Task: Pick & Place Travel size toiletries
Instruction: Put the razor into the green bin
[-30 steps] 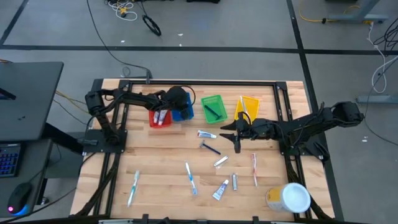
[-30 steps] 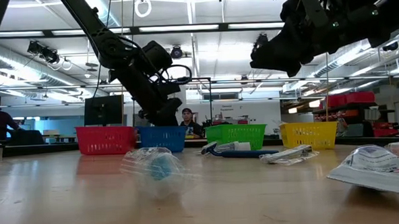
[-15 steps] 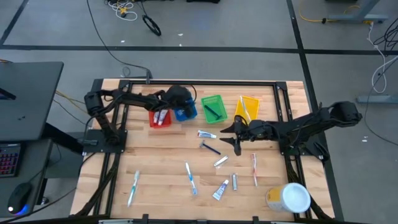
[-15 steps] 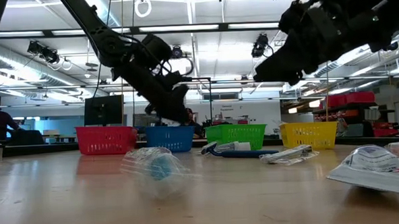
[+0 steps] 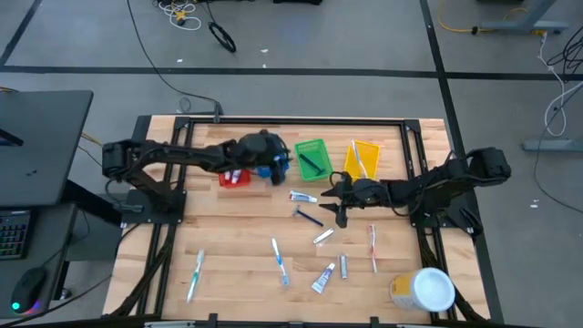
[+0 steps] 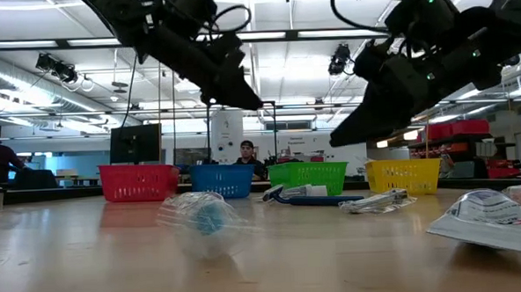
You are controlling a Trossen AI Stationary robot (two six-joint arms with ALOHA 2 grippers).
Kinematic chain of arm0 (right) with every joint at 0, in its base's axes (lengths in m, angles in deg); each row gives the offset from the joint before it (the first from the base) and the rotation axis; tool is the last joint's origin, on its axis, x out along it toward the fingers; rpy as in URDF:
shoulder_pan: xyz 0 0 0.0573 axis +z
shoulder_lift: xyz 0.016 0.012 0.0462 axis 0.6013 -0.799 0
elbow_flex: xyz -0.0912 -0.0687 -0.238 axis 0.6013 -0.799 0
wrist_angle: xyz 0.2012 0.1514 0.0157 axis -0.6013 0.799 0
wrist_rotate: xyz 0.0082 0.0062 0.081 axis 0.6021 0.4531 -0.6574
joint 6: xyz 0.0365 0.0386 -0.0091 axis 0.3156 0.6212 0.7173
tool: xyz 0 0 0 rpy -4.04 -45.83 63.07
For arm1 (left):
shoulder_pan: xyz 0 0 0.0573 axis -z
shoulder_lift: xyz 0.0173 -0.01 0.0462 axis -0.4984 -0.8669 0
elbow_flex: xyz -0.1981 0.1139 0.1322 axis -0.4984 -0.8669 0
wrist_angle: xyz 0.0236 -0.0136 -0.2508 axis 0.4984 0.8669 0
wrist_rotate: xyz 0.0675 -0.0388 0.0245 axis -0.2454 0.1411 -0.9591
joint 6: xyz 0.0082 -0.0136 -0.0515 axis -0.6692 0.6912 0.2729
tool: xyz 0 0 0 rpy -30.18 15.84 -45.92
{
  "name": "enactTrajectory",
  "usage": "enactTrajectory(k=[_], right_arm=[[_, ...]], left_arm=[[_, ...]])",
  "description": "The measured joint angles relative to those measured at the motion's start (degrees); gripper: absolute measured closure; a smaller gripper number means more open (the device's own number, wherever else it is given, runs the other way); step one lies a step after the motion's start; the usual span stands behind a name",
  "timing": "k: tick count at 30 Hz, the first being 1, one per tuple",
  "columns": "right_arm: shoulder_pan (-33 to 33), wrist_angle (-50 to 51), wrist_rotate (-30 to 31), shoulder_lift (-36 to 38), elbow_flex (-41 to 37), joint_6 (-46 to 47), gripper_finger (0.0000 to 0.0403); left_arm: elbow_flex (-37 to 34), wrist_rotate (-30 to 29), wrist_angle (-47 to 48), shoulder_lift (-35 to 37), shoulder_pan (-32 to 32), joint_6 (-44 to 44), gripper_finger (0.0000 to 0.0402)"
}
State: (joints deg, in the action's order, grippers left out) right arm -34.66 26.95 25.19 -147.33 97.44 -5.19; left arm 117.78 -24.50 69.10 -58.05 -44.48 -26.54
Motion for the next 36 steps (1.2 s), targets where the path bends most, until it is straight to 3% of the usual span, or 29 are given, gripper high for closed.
enactTrajectory(k=[9, 14, 17, 23, 29, 33, 36], right_arm=[[0.9, 0.2, -4.0, -3.3, 1.1, 3.3, 0.0213], [2.8, 0.7, -3.0, -10.0, 5.7, 3.4, 0.0215], [4.5, 6.8, -2.6, -14.0, 10.2, 4.7, 0.0216], [8.2, 18.4, 5.9, -20.2, 17.3, 7.9, 0.0224], [10.1, 20.6, 9.3, -21.2, 19.2, 11.9, 0.029], [9.8, 21.7, 8.8, -21.1, 19.3, 14.2, 0.0355], [9.6, 22.1, 8.1, -21.2, 19.3, 16.0, 0.0376]], left_arm=[[-0.1, 2.3, 6.2, -0.1, 12.6, 5.2, 0.0284], [-0.1, -3.9, 4.2, -0.1, 20.3, 4.2, 0.0296], [-0.1, -8.9, 5.0, -0.1, 24.0, 5.0, 0.03], [-0.1, -15.0, 5.2, -0.1, 28.6, 6.2, 0.0301], [-0.1, -15.5, 4.8, -0.1, 30.1, 6.6, 0.0301], [-0.1, -15.5, 5.1, -0.1, 30.7, 6.6, 0.0301], [-0.1, -15.5, 5.1, -0.1, 31.0, 6.7, 0.0301]])
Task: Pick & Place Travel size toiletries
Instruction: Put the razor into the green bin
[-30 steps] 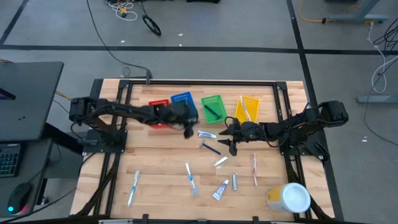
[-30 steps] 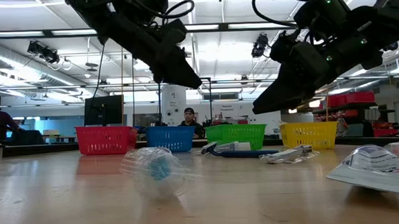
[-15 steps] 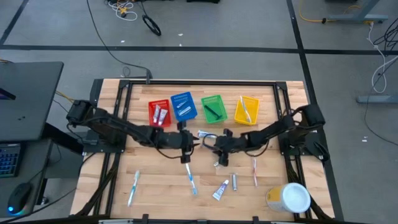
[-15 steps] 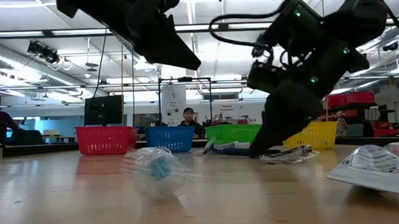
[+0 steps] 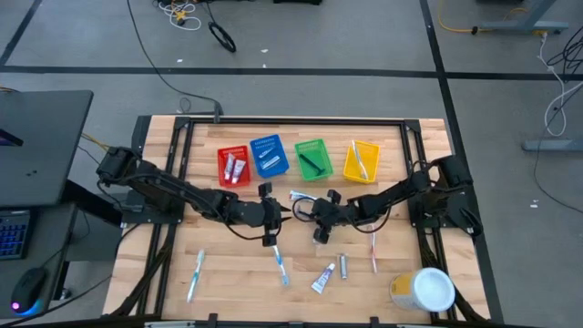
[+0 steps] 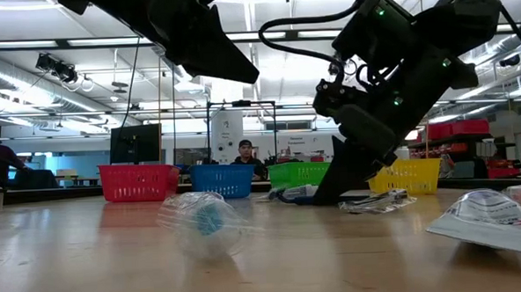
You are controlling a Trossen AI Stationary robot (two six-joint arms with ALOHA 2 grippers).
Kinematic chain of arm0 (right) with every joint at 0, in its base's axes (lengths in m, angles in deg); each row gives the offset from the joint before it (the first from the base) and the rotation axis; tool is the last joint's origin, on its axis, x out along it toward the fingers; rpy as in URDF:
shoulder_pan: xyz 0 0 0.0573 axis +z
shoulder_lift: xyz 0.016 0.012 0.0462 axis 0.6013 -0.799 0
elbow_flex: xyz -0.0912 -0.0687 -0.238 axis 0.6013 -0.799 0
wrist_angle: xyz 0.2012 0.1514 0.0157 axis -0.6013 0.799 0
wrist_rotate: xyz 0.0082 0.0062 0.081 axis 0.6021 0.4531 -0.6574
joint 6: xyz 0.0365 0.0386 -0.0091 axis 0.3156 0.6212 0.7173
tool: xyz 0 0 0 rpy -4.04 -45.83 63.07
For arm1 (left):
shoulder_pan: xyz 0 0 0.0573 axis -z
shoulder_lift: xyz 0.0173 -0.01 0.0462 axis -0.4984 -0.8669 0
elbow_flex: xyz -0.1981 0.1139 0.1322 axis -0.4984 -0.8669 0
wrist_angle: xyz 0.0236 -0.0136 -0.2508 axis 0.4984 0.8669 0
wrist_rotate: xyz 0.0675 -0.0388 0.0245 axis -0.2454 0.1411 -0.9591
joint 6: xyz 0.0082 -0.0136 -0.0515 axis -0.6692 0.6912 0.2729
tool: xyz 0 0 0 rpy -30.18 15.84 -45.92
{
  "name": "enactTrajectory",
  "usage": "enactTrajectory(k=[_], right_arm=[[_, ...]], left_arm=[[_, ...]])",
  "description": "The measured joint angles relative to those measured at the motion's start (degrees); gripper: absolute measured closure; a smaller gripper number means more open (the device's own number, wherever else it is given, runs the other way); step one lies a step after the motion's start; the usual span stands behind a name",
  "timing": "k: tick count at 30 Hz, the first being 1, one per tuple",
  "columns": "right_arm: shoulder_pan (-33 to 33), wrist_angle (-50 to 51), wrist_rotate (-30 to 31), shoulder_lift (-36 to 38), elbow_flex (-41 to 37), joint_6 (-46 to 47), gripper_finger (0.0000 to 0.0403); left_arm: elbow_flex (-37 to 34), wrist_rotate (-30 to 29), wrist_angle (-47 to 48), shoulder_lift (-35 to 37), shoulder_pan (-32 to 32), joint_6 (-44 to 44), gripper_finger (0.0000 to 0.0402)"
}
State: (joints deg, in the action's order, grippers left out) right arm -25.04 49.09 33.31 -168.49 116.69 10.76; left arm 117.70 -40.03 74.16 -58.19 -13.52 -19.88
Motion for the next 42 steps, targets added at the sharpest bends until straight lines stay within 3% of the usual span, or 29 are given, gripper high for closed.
enactTrajectory(k=[4, 8, 14, 18, 27, 29, 35, 42], right_arm=[[0.1, -2.6, -1.6, 0.8, -0.2, -0.8, 0.0378], [0.0, -2.7, -3.7, 6.5, -0.5, -6.0, 0.0378], [-5.6, 2.6, 9.7, 18.7, -0.3, -13.9, 0.0378], [-13.0, 1.4, 10.2, 22.0, -0.3, -21.5, 0.0378], [-27.5, -3.7, -0.3, 15.1, -0.3, -20.8, 0.0376], [-28.6, -6.6, -2.6, 12.4, -0.3, -21.1, 0.0375], [-30.8, -10.7, -2.0, 6.0, -0.3, -22.0, 0.0374], [-32.6, -9.5, -6.8, 5.3, -0.3, -19.5, 0.0342]], left_arm=[[0.0, -0.3, 0.1, 0.0, 0.0, 0.4, 0.0301], [0.0, -0.3, 0.1, 0.0, 0.2, 1.3, 0.0301], [0.0, -0.1, -0.1, 0.0, 0.6, 0.1, 0.0301], [0.0, -0.2, -0.2, 0.0, 0.4, 0.0, 0.0301], [0.0, -0.4, -0.3, 0.0, 0.3, -2.0, 0.0301], [0.0, -0.4, -0.3, 0.0, 0.3, -2.0, 0.0301], [0.0, -1.3, -0.3, 0.0, 0.3, -1.4, 0.0301], [0.0, -2.8, -0.2, 0.0, 0.3, -0.5, 0.0301]])
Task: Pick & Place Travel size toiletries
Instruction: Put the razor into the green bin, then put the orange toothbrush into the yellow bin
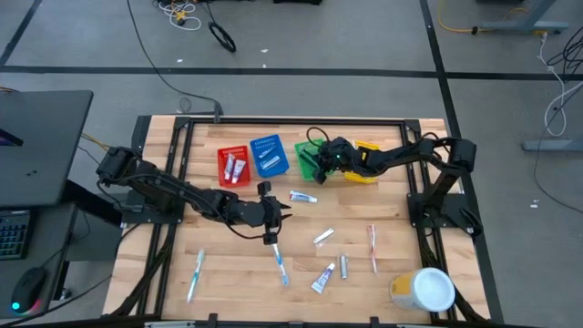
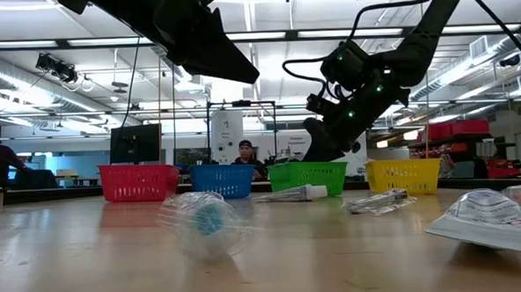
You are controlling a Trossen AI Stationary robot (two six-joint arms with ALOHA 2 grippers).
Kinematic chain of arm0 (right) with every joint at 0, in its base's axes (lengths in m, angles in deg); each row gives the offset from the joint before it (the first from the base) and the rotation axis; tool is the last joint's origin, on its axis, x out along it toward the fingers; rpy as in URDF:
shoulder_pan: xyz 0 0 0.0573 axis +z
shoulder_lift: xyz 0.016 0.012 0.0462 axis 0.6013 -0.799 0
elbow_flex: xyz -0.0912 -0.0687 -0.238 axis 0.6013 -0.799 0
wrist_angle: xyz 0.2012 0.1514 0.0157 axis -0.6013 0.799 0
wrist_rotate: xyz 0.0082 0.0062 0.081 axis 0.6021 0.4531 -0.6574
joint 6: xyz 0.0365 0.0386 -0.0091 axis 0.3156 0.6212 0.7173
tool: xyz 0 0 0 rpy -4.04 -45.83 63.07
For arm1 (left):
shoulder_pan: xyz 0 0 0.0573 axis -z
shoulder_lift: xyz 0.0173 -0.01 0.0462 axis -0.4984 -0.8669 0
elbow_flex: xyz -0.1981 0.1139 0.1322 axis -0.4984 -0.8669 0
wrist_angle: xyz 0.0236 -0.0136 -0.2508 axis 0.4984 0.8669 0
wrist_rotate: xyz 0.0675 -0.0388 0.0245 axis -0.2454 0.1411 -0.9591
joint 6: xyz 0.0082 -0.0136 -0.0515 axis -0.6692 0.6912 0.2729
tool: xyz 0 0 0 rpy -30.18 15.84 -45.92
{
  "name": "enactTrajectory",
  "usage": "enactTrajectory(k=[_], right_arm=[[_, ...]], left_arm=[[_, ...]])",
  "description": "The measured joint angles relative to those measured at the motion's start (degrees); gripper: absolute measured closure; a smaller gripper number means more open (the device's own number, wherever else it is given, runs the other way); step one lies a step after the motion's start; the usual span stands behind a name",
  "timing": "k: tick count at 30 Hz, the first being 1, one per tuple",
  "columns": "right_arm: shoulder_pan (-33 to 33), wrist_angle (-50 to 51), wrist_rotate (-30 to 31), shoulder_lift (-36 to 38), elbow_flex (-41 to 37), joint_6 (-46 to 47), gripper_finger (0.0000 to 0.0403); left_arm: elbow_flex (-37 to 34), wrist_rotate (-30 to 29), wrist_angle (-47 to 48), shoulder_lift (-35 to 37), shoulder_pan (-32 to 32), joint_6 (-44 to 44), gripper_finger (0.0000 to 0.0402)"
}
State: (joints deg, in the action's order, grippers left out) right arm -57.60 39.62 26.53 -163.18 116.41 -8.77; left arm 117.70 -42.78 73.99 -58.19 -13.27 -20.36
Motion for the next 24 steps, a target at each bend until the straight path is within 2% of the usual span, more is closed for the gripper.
enactTrajectory(k=[5, 11, 15, 19, 24], right_arm=[[-0.2, -0.1, -1.3, 0.2, 0.0, 0.0, 0.0299], [0.9, -1.9, -1.7, 0.8, 0.1, 0.5, 0.029], [4.0, 1.9, -1.9, 3.7, 0.1, 0.4, 0.029], [8.5, 7.9, -0.1, 9.1, 0.1, 4.5, 0.0289], [15.6, 17.1, -3.1, 14.5, 0.1, 4.1, 0.0289]], left_arm=[[0.0, 0.0, 0.0, 0.0, 0.0, 0.5, 0.0301], [0.0, 0.0, 0.0, 0.0, 0.0, 0.9, 0.0301], [0.0, 0.0, 0.2, 0.0, 0.0, 0.9, 0.0301], [0.0, 0.0, 0.1, 0.0, 0.0, 1.7, 0.0301], [0.0, 0.0, 0.0, 0.0, 0.0, 1.9, 0.0301]])
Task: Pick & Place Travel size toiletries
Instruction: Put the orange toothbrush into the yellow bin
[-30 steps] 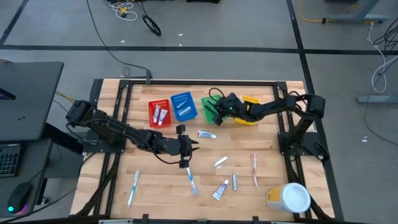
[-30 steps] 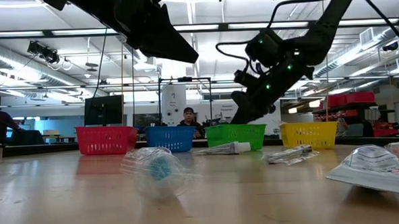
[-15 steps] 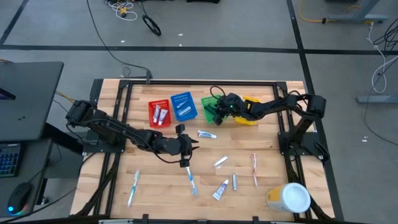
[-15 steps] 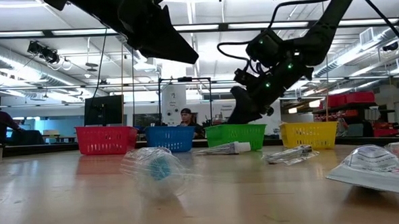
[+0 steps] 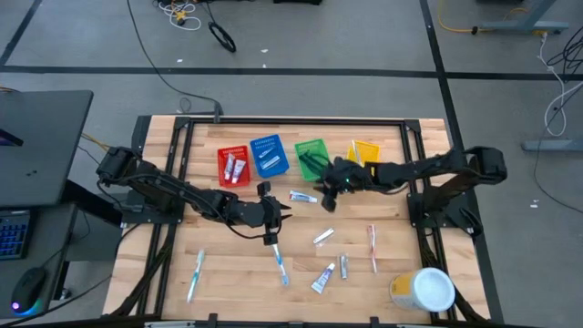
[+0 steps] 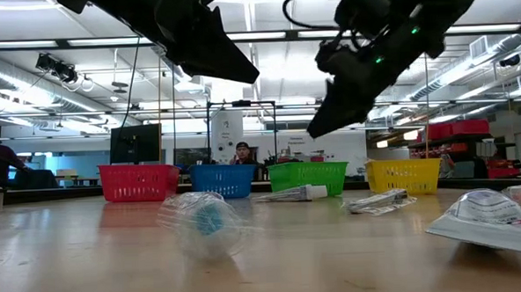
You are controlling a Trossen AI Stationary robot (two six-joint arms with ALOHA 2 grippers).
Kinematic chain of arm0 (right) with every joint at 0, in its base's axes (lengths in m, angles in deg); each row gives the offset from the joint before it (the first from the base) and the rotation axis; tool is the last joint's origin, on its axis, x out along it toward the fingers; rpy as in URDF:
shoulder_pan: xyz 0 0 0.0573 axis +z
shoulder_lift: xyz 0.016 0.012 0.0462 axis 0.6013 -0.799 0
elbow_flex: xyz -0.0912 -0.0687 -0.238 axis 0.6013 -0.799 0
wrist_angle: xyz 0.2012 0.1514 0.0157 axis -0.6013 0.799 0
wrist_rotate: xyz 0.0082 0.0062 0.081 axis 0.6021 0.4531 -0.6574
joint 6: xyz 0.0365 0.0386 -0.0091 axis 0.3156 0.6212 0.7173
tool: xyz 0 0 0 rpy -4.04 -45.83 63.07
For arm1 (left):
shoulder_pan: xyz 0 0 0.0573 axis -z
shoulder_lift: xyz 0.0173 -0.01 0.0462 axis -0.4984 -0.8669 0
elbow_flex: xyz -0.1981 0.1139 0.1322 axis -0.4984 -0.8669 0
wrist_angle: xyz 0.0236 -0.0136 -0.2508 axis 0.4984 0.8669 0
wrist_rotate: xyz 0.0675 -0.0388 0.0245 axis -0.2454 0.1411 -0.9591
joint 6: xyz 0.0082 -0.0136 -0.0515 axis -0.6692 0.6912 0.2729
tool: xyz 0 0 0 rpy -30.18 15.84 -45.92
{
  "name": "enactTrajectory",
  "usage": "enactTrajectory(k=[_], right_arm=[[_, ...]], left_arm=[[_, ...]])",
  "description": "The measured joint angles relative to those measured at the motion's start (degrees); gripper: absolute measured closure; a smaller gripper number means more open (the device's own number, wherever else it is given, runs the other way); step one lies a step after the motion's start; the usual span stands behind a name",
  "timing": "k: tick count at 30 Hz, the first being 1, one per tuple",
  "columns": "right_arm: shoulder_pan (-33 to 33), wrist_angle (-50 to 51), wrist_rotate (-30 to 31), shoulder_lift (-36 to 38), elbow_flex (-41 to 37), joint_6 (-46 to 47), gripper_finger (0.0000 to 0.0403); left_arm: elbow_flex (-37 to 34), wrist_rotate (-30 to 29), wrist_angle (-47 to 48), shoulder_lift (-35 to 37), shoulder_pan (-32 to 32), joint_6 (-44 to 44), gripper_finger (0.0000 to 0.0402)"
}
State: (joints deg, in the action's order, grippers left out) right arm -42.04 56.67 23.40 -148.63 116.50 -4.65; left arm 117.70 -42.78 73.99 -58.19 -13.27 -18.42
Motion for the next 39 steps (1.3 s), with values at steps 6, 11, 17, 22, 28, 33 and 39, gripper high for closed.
enactTrajectory(k=[6, 11, 17, 22, 28, 33, 39], right_arm=[[9.0, 8.8, -4.0, 2.0, 0.0, 6.2, 0.0289], [13.3, 21.4, -0.7, 2.0, 0.0, 20.1, 0.0289], [16.6, 35.9, 0.3, 2.0, 0.0, 33.9, 0.0289], [17.6, 43.1, -2.1, 2.0, 0.0, 46.1, 0.0289], [19.3, 49.2, -5.5, 1.9, 0.0, 57.2, 0.0289], [19.5, 55.5, -2.7, 1.9, 0.0, 63.6, 0.0289], [20.1, 57.3, -7.3, 1.9, 0.0, 73.1, 0.0289]], left_arm=[[0.0, 0.0, -0.1, 0.0, 0.0, 0.3, 0.0301], [0.0, 0.0, -0.1, 0.0, 0.0, 0.8, 0.0301], [0.0, 0.0, -0.1, 0.0, 0.0, 0.8, 0.0301], [0.0, 0.0, -0.1, 0.0, 0.0, 0.8, 0.0301], [0.0, 0.0, -0.1, 0.0, 0.0, 0.4, 0.0301], [0.0, 0.0, -0.1, 0.0, 0.0, 0.2, 0.0301], [0.0, 0.2, 0.0, 0.0, 0.0, 0.6, 0.0301]])
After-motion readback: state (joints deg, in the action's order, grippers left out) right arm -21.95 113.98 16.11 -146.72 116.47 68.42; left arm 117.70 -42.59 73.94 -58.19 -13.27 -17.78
